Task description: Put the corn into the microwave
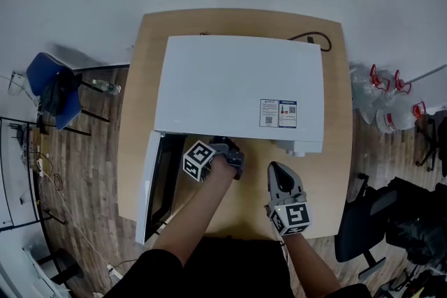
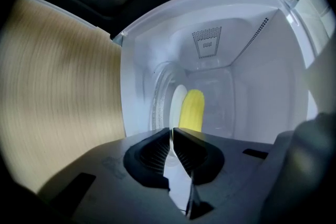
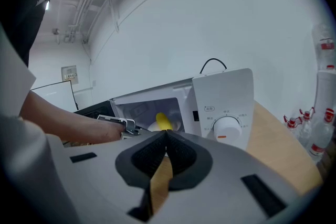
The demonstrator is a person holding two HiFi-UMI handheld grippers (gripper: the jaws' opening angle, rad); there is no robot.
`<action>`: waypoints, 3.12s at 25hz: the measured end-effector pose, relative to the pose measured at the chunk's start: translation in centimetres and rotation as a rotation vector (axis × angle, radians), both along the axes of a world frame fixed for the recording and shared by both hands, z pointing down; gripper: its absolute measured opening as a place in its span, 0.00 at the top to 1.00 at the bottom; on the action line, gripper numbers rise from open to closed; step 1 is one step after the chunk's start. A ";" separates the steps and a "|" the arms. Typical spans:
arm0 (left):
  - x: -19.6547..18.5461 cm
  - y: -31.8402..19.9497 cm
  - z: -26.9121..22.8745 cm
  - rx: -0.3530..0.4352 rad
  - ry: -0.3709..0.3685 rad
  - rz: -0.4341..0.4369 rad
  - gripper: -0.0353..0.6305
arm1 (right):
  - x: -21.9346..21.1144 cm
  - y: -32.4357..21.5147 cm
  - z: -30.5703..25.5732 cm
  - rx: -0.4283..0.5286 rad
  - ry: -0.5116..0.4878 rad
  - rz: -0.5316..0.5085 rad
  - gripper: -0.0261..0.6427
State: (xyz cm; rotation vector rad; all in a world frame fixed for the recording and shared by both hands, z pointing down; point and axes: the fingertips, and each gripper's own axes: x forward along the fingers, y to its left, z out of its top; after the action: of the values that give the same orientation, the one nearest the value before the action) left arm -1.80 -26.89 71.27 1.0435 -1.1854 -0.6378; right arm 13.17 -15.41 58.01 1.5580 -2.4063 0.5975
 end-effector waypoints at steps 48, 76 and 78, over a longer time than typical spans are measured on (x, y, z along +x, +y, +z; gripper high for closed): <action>-3.5 29.8 -18.2 0.419 -0.154 0.494 0.74 | -5.8 22.6 -9.4 0.061 0.020 0.158 0.87; -7.1 38.4 -30.4 0.863 -0.963 0.585 0.92 | -9.8 27.2 -16.6 0.250 0.111 -0.023 0.87; -6.9 38.3 -30.4 0.864 -0.998 0.593 0.92 | -9.1 27.1 -17.1 0.258 0.116 -0.003 0.87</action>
State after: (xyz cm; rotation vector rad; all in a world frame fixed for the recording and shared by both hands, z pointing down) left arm -8.70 11.44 40.86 2.5198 -1.3127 -0.0832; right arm 4.04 11.73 40.94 1.6345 -2.4743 0.1943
